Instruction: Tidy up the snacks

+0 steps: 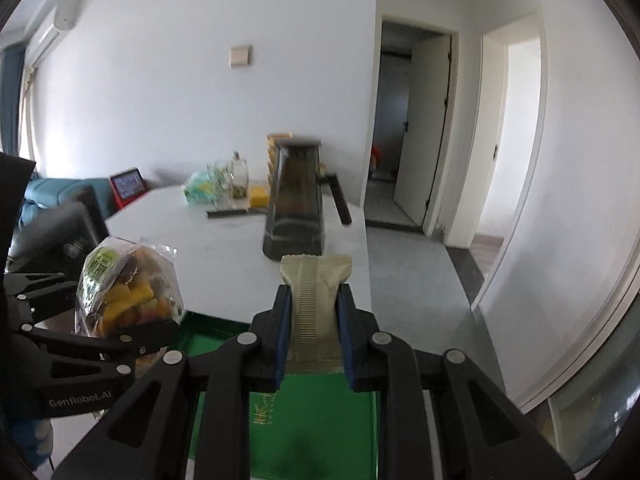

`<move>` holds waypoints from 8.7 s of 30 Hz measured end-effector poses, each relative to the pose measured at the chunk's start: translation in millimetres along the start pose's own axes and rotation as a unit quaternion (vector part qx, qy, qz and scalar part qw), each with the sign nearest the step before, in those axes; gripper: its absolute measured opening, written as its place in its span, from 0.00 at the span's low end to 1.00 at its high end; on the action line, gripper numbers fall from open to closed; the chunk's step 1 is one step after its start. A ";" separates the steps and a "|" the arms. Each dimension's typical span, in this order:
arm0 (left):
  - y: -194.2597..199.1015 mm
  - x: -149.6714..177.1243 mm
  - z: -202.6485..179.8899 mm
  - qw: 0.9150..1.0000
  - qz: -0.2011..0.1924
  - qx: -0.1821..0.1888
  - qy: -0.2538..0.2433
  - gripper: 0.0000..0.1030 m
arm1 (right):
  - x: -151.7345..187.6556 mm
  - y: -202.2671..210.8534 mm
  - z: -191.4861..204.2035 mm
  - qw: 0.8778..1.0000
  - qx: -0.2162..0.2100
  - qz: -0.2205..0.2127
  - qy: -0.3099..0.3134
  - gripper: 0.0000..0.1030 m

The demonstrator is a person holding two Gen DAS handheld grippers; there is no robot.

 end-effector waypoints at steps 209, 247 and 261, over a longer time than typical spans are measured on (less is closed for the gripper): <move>73.4 205.7 403.4 0.988 0.138 -0.015 -0.071 0.19 | 126.3 24.0 476.8 0.960 -0.187 0.183 0.096 1.00; 76.4 112.8 34.9 0.983 0.076 0.094 -0.138 0.19 | 117.3 110.1 80.4 0.991 -0.022 0.131 0.033 1.00; -37.9 50.9 -25.0 0.991 0.071 0.054 -0.101 0.20 | 81.2 -11.7 -6.7 0.994 0.003 0.109 -0.015 1.00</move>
Point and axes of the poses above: each gripper's, at about its wrist camera, not at the fingertips, and y roughly against the way its jaws point, z to its left, x to its underside, the point moved 4 cm from there along -y, roughly the way its jaws point, and after that the axes turned 1 degree about y, right-handed, at the moved point
